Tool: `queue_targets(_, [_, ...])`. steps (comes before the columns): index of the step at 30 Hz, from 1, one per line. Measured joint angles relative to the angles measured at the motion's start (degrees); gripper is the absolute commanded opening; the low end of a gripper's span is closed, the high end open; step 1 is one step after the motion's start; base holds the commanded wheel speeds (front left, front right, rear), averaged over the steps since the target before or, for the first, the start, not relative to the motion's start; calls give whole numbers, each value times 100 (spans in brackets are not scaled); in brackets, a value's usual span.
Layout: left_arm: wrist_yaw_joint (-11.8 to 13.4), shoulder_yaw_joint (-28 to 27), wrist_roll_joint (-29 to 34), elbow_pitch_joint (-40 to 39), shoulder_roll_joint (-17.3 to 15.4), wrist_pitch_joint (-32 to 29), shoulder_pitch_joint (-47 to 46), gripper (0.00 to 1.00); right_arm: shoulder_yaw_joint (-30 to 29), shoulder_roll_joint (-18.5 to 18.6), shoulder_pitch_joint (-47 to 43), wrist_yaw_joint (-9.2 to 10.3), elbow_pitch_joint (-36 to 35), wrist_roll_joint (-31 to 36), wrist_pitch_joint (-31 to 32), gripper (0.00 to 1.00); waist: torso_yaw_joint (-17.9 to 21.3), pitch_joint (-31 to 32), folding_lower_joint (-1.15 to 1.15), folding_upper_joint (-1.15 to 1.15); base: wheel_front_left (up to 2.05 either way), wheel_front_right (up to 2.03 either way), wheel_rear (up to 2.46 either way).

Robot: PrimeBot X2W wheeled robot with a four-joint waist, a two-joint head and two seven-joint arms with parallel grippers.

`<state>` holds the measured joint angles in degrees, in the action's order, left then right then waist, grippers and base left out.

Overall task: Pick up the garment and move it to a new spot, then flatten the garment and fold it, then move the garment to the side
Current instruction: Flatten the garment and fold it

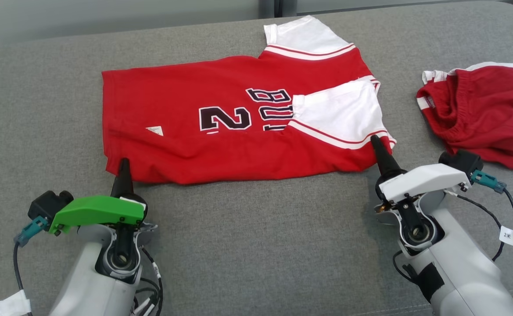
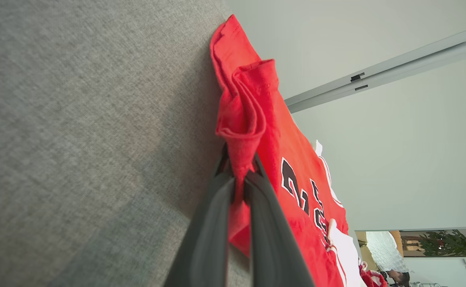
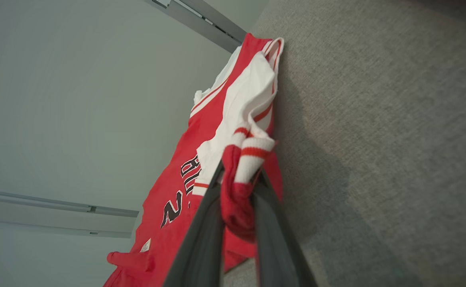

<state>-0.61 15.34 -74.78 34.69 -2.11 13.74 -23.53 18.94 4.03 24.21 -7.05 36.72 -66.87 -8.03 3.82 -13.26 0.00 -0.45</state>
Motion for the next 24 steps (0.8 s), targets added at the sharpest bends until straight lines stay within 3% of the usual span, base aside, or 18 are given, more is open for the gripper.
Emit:
queue_targets(14, [-140, -235, 135, -781, -133, 51, 1083, 0, -193, 456, -1193, -1, -1087, -549, -100, 0, -12, 484, 0, 0, 0, 0, 0])
queue_targets(24, [27, -130, 193, -1216, -182, 49, 2014, 0, -22, 904, -2264, -1, -1404, -591, 288, 0, -30, 686, 0, 0, 0, 0, 0])
